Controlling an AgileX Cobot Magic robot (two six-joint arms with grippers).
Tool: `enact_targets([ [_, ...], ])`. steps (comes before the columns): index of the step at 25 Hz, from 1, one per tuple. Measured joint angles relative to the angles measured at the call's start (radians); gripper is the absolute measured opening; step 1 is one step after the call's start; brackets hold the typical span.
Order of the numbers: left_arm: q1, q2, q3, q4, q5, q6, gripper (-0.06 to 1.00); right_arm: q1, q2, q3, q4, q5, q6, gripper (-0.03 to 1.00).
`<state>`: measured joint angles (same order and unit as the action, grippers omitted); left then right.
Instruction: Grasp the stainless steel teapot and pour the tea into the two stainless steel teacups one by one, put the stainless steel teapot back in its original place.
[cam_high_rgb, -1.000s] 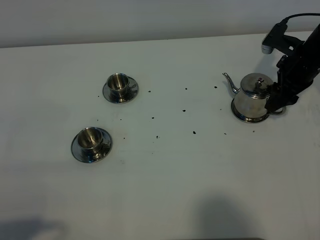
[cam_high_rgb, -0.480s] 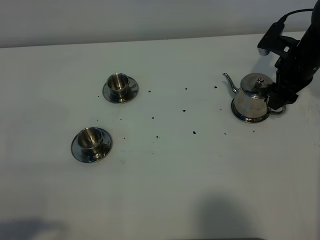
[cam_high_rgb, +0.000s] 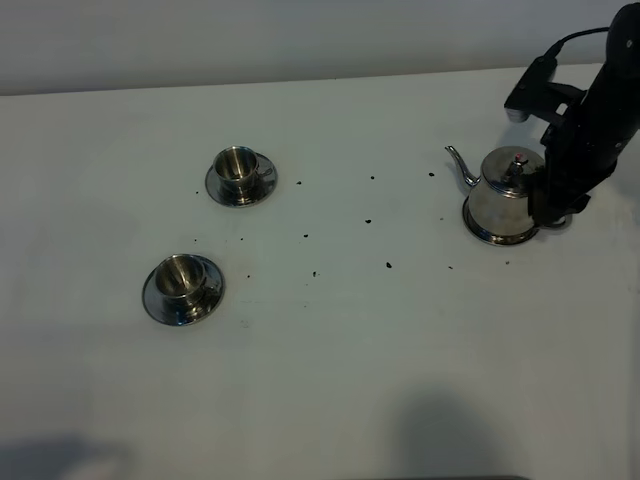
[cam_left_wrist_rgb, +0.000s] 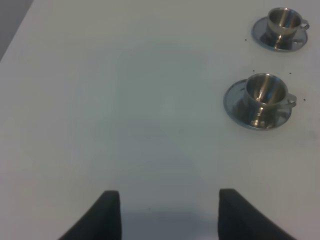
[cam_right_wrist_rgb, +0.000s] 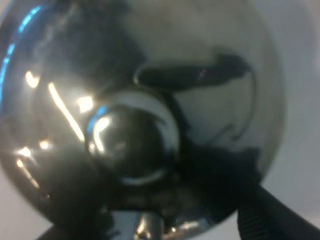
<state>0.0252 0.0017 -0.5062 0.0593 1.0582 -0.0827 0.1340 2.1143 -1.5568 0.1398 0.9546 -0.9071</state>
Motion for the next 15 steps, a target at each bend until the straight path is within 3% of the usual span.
enact_targets([
  [9,0.000,0.000,0.000,0.000,0.000,0.000,0.47,0.010,0.025,0.000,-0.006,-0.001,0.015,0.52],
  [15,0.000,0.000,0.000,0.000,0.000,-0.002,0.47,0.010,0.026,0.000,-0.006,0.000,0.029,0.45],
])
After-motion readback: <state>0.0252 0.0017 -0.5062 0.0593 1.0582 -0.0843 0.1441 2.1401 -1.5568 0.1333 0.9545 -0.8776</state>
